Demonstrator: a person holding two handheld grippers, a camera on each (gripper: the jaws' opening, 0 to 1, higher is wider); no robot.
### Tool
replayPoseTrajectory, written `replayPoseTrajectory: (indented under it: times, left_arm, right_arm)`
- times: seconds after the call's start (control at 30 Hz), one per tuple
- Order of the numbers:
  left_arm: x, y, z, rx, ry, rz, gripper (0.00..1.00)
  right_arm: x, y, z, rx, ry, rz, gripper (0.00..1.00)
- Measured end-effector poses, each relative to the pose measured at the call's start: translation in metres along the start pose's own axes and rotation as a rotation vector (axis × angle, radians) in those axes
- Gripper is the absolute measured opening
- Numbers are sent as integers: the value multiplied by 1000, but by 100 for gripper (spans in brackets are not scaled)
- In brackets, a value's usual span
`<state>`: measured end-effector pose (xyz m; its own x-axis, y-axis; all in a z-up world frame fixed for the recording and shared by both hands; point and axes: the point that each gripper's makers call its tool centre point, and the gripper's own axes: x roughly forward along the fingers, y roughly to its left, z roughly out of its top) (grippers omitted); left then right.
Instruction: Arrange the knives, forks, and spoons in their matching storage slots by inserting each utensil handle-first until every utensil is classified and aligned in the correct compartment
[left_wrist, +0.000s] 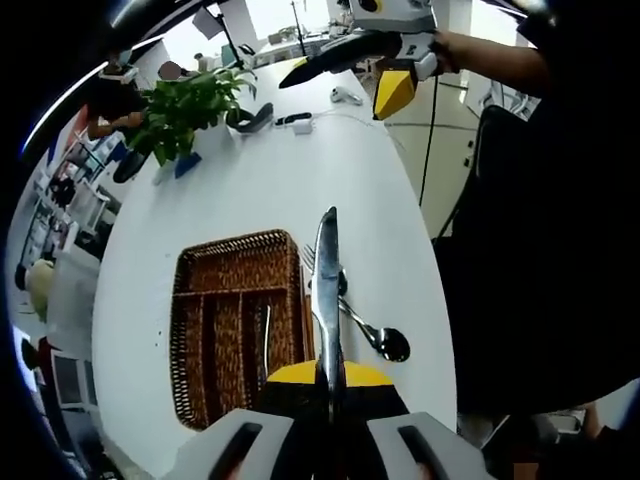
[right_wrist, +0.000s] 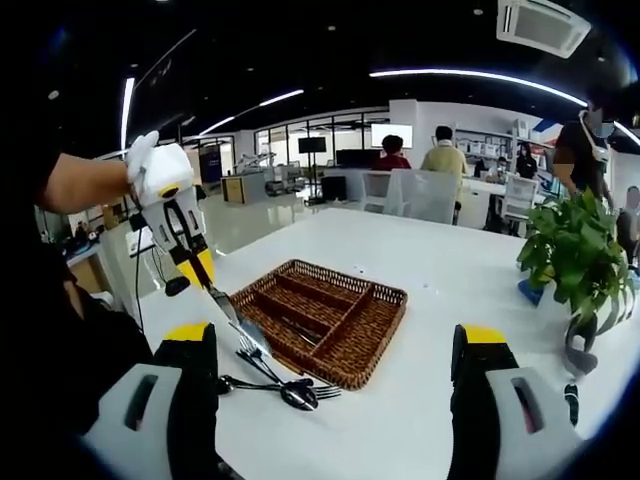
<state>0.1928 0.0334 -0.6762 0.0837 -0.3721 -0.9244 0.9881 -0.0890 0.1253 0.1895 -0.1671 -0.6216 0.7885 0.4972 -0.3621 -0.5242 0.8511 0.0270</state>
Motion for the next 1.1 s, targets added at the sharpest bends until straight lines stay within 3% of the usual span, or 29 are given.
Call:
replayPoseTrajectory:
  times: [0.5, 1.1]
  left_arm:
    - [-9, 23, -13, 30, 23, 30, 3]
    - [-16, 46, -28, 8, 46, 48, 3]
  right_arm:
    - [3, 4, -3, 8, -2, -6, 99]
    - [5, 10, -5, 9, -1, 1, 99]
